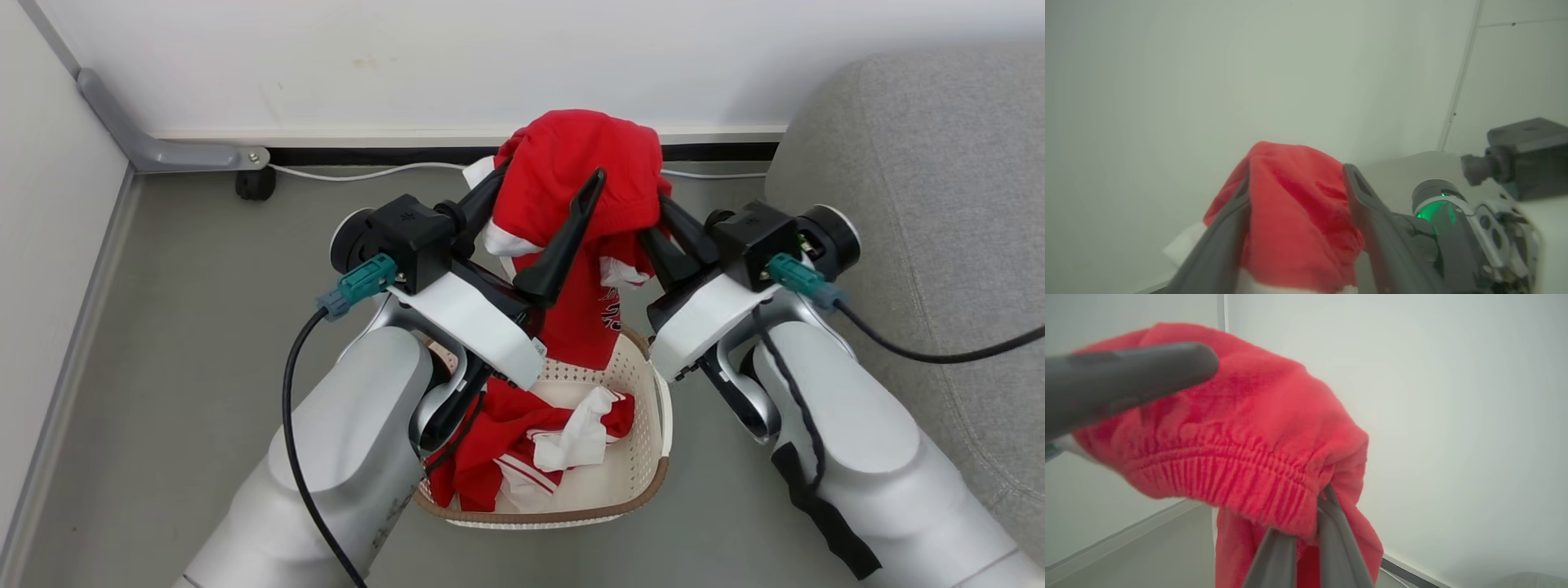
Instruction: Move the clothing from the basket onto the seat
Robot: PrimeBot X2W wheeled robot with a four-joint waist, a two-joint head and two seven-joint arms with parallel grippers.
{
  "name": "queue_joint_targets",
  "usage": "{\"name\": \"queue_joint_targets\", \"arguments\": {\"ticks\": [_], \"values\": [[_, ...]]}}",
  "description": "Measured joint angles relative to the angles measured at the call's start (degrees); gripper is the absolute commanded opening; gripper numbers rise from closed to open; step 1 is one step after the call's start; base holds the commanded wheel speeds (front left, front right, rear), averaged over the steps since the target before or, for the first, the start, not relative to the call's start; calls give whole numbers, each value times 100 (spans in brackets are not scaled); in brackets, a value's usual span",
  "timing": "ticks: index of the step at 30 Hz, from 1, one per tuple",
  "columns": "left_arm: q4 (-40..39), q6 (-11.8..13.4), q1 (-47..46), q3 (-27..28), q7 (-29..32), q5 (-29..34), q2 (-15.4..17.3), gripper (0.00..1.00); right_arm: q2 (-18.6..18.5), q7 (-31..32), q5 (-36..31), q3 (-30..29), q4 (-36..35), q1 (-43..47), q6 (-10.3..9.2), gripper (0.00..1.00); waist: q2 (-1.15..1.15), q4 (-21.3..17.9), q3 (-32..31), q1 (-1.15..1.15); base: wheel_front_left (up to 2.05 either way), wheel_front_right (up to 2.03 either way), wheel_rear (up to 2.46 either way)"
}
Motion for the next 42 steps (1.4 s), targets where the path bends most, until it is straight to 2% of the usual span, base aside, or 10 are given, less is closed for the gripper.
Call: {"name": "queue_joint_targets", "arguments": {"ticks": [10, 21, 42], "values": [[63, -8, 44, 5, -2, 112, 36, 100, -48, -1, 182, -840, -491, 272, 0, 0, 0, -287, 27, 0, 0, 0, 0], [-59, -8, 315, -132, -18, 205, 89, 100, -220, 0, 361, -1688, -1114, 606, 0, 0, 0, -965, 4, 0, 0, 0, 0], [-339, -9, 813, -192, -18, 207, 215, 100, -358, -1, 714, -1970, -1912, 1027, 0, 0, 0, -2806, -63, 0, 0, 0, 0]]}}
